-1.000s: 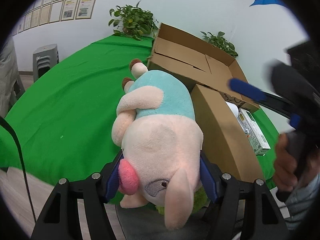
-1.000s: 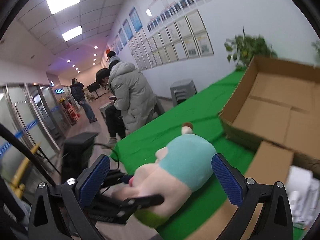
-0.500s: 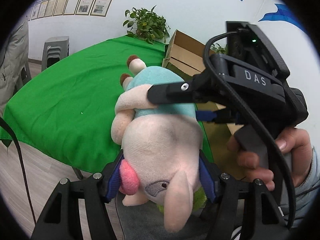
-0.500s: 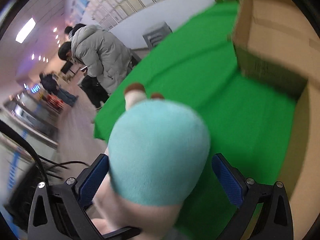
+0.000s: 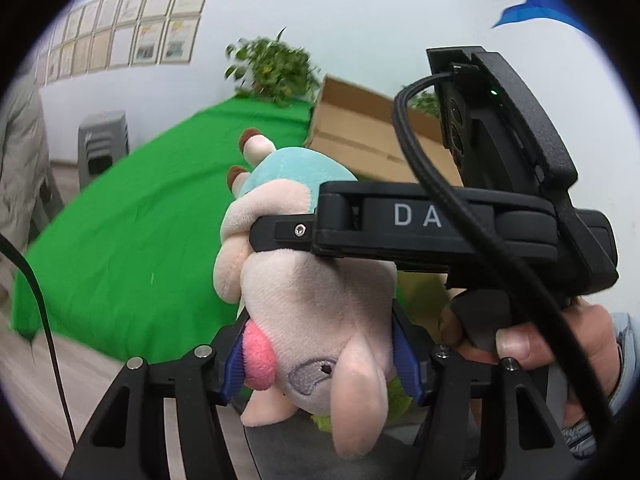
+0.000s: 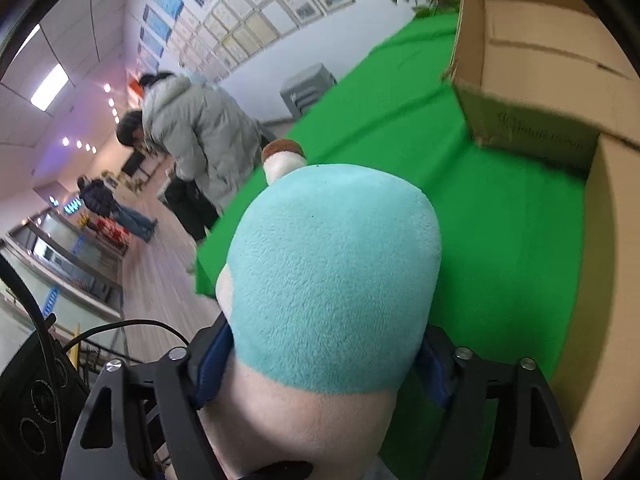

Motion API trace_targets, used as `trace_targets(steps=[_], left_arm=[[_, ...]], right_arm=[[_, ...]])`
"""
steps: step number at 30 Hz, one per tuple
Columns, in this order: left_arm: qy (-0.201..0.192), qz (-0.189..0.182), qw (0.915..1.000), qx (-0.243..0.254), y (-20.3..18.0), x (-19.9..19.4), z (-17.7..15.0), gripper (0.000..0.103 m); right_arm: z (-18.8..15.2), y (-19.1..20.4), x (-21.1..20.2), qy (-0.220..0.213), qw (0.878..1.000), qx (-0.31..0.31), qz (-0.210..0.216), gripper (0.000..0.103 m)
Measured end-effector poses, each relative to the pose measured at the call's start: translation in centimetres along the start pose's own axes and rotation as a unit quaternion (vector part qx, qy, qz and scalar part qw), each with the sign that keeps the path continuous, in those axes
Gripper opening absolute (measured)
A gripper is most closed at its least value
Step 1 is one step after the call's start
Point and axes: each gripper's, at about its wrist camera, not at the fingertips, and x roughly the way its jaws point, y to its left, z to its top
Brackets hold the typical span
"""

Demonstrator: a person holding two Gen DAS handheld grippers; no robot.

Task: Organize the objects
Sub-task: 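Carry the plush pig into the open cardboard box and release it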

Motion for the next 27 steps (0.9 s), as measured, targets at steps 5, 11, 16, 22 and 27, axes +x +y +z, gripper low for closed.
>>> trace_targets(steps=[5,11,16,22,27], left_arm=[[-0.072,-0.017,0.9947,0.071,-3.3,-0.3,6.5,0.060],[-0.173,-0.062,0.9728,0.141,-8.0,-0.2,16.7,0.060],[-0.173,-0.093,0.9674,0.159,-9.8,2.7,21.7,0.060],[-0.133,-0.100,0.9748,0.148,-9.4,6.0,22.3,0.060],[-0.083,-0.099,0.9844,0.120,-7.8,9.6,21.7,0.060]], right_arm=[[4.5,0.8,-7.3,-0.096,0.995,-0.028,-0.006,0.070],[13.6,2.5,-18.6,-0.224,0.969,-0.088,-0.057,0.070],[18.0,0.3,-24.7,-0.256,0.959,-0.085,-0.092,0.069],[21.6,-4.1,-24.9,-0.234,0.965,-0.062,-0.103,0.069],[24.6,-9.0,-18.0,-0.186,0.977,-0.039,-0.098,0.069]])
